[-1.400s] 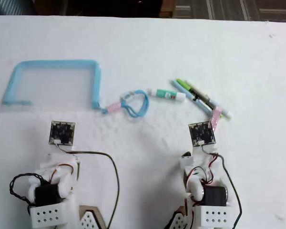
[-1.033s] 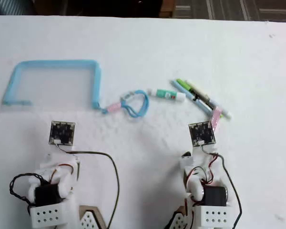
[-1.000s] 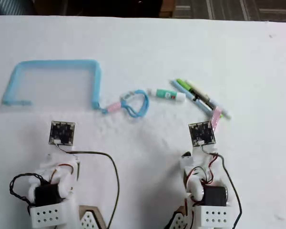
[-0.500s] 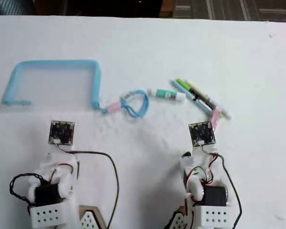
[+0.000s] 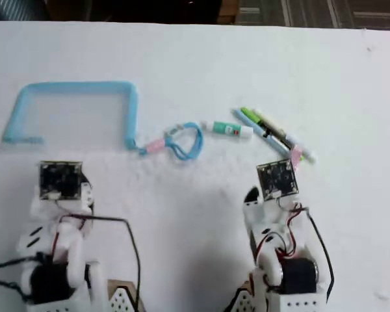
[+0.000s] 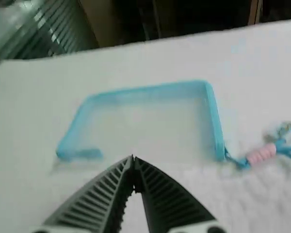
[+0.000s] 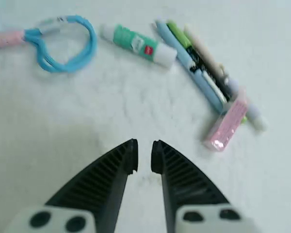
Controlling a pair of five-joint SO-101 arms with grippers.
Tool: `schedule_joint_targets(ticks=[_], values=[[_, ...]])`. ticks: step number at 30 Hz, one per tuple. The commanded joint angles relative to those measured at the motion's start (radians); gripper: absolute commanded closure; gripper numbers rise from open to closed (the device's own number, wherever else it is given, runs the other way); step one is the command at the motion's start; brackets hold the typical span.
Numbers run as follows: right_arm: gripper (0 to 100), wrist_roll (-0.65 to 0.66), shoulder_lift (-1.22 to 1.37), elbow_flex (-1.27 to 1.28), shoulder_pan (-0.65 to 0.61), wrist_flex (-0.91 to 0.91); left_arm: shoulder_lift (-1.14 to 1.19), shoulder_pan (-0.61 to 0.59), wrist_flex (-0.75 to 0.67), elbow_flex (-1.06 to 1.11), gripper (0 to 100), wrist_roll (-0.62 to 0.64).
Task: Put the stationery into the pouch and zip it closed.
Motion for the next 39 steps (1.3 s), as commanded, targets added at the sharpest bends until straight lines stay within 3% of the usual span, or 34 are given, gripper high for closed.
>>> schedule_joint_targets(ticks=[1, 4, 11, 15, 19, 29, 35, 39], values=[[93.5, -0.008, 0.008, -0.127, -0.065, -0.048, 0.001, 0.004, -0.055, -0.153, 97, 0.005], [93.2, -0.003, 0.127, -0.230, -0.110, -0.054, 0.004, 0.002, -0.132, -0.215, 98, 0.071], [92.2, -0.029, 0.727, -0.605, -0.292, -0.076, 0.245, 0.001, -0.189, -0.262, 98, 0.215], [76.2, 0.021, 1.029, -0.694, -0.315, -0.137, 0.346, 0.001, -0.184, -0.364, 98, 0.285], [61.1, 0.242, 1.251, -0.730, -0.321, -0.269, 0.363, 0.001, -0.123, -0.381, 98, 0.285], [67.7, 0.354, 1.727, -0.891, -0.311, -0.638, 0.369, 0.002, -0.072, -0.359, 98, 0.288], [67.7, 0.354, 1.989, -1.060, -0.294, -0.745, 0.369, 0.001, -0.198, -0.236, 98, 0.290], [67.7, 0.365, 2.144, -1.191, -0.289, -0.739, 0.369, 0.001, -0.209, -0.236, 98, 0.290]])
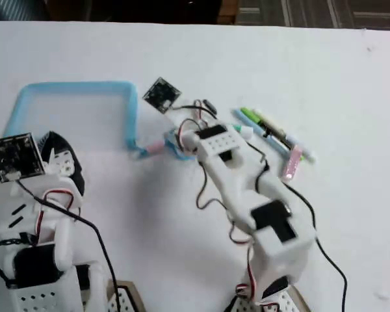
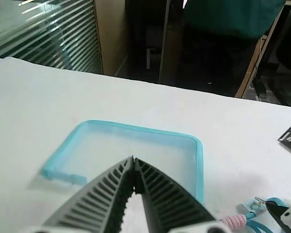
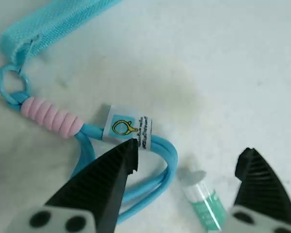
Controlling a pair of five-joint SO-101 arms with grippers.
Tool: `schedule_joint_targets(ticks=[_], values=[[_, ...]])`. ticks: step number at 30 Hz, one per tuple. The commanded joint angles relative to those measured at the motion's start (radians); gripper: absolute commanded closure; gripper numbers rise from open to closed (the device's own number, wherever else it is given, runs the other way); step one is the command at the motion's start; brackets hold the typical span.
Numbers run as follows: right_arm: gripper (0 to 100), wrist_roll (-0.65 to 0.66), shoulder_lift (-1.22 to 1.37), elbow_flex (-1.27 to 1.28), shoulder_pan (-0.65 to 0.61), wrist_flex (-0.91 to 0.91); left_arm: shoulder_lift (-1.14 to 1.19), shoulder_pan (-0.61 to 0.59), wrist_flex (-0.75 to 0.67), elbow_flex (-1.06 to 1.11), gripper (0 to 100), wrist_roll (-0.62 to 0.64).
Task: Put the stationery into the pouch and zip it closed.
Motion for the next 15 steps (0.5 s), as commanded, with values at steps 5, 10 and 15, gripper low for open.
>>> schedule_joint_targets(ticks=[5, 10, 15], values=[[67.7, 0.064, 0.188, -0.166, 0.031, 0.019, 0.004, 0.001, -0.023, 0.014, 98, 0.005], [67.7, 0.066, 0.096, -0.190, 0.053, 0.170, 0.004, -0.031, -0.049, 0.032, 98, 0.006], [67.7, 0.146, -0.073, -0.189, 0.050, 0.355, 0.004, -0.050, -0.081, 0.032, 98, 0.003]])
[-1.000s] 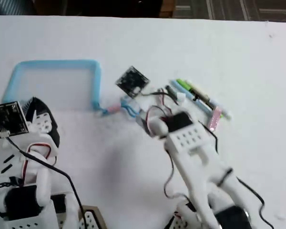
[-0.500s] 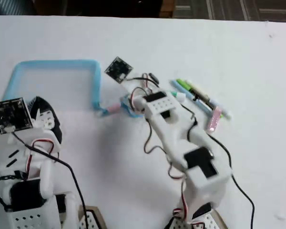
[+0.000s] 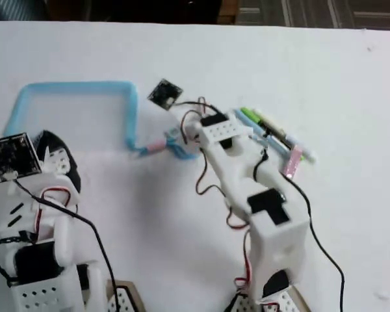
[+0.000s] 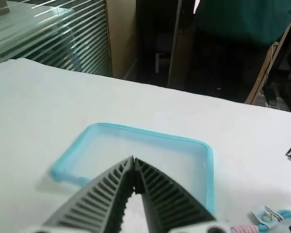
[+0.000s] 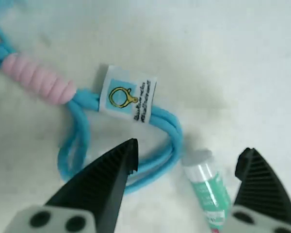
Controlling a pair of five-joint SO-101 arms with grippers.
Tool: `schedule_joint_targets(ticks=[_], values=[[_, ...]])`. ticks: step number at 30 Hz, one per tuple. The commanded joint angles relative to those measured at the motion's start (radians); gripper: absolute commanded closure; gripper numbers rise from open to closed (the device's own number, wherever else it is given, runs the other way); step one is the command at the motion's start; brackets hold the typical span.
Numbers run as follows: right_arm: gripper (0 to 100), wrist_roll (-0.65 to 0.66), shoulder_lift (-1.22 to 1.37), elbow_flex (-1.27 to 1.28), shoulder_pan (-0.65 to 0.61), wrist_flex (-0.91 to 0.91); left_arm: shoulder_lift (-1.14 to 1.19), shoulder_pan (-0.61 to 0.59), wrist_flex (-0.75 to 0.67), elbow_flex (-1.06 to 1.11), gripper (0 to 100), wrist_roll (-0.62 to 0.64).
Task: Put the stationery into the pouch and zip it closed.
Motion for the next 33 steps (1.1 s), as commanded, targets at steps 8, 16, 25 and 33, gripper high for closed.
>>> schedule_joint_targets(ticks=[8, 16, 25, 33], values=[[67.7, 0.152, -0.077, -0.037, 0.004, 0.085, -0.001, -0.004, -0.021, -0.003, 98, 0.002], [67.8, 0.153, 0.173, -0.184, 0.004, -0.027, -0.001, -0.004, -0.015, -0.003, 98, 0.000], [68.3, 0.149, 0.429, -0.572, -0.010, 0.193, -0.001, -0.008, -0.017, -0.003, 98, 0.000], [97.1, 0.146, 0.549, -0.833, -0.005, 0.354, -0.001, -0.010, -0.015, -0.003, 98, 0.000]])
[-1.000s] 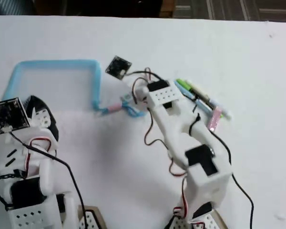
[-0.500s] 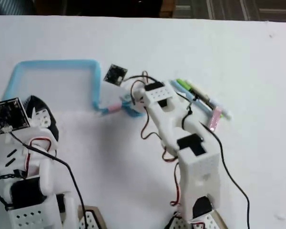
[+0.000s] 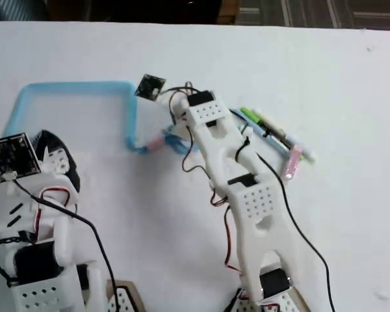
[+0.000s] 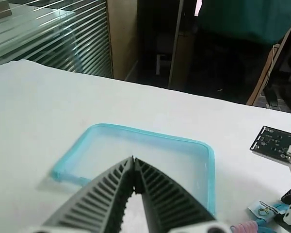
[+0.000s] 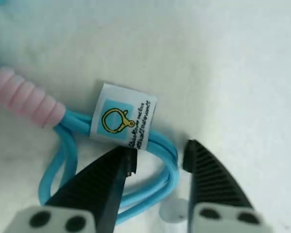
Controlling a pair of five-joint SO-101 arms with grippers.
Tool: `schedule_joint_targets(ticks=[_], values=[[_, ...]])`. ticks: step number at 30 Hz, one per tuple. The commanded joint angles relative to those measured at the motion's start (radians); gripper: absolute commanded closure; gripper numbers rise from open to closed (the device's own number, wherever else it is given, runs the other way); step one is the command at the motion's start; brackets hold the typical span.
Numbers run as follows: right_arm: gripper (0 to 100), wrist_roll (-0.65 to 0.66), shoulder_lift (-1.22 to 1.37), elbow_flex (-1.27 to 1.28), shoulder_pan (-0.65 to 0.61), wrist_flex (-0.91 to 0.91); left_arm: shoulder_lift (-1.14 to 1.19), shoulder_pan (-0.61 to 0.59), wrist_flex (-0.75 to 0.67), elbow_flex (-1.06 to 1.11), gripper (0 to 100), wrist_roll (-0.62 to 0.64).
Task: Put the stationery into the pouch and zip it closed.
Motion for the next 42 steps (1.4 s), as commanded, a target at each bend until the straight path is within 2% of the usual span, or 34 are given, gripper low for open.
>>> schedule_joint_targets(ticks=[1, 4, 10, 13, 19, 21, 25, 30, 33, 36, 42], values=[[94.6, -0.006, 0.016, -0.110, 0.004, 0.030, -0.001, -0.005, -0.011, -0.005, 97, 0.000], [98.6, -0.075, 0.015, -0.195, 0.015, 0.068, -0.001, -0.005, 0.015, -0.009, 97, 0.000], [98.1, -0.338, 0.015, -0.471, 0.030, 0.219, -0.001, -0.005, 0.066, -0.021, 98, 0.000], [98.1, -0.428, 0.016, -0.634, 0.035, 0.326, -0.001, -0.005, 0.081, -0.051, 98, 0.000], [98.1, -0.473, 0.016, -1.017, 0.028, 0.427, -0.001, -0.004, 0.095, -0.123, 98, 0.000], [98.1, -0.473, 0.008, -1.089, 0.008, 0.447, -0.001, 0.018, 0.199, -0.170, 98, 0.000], [98.1, -0.537, -0.107, -1.074, -0.025, 0.453, 0.031, 0.133, 0.537, -0.417, 98, 0.000], [98.1, -0.577, -0.251, -1.071, -0.087, 0.453, 0.252, 0.145, 0.753, -0.810, 98, 0.005], [98.1, -0.577, -0.323, -1.074, -0.116, 0.453, 0.432, 0.148, 0.937, -1.076, 97, 0.005], [98.1, -0.577, -0.400, -1.073, -0.137, 0.453, 0.544, 0.124, 0.959, -1.246, 97, 0.002], [98.1, -0.577, -0.558, -1.065, -0.194, 0.453, 0.547, 0.101, 0.959, -1.373, 97, 0.006]])
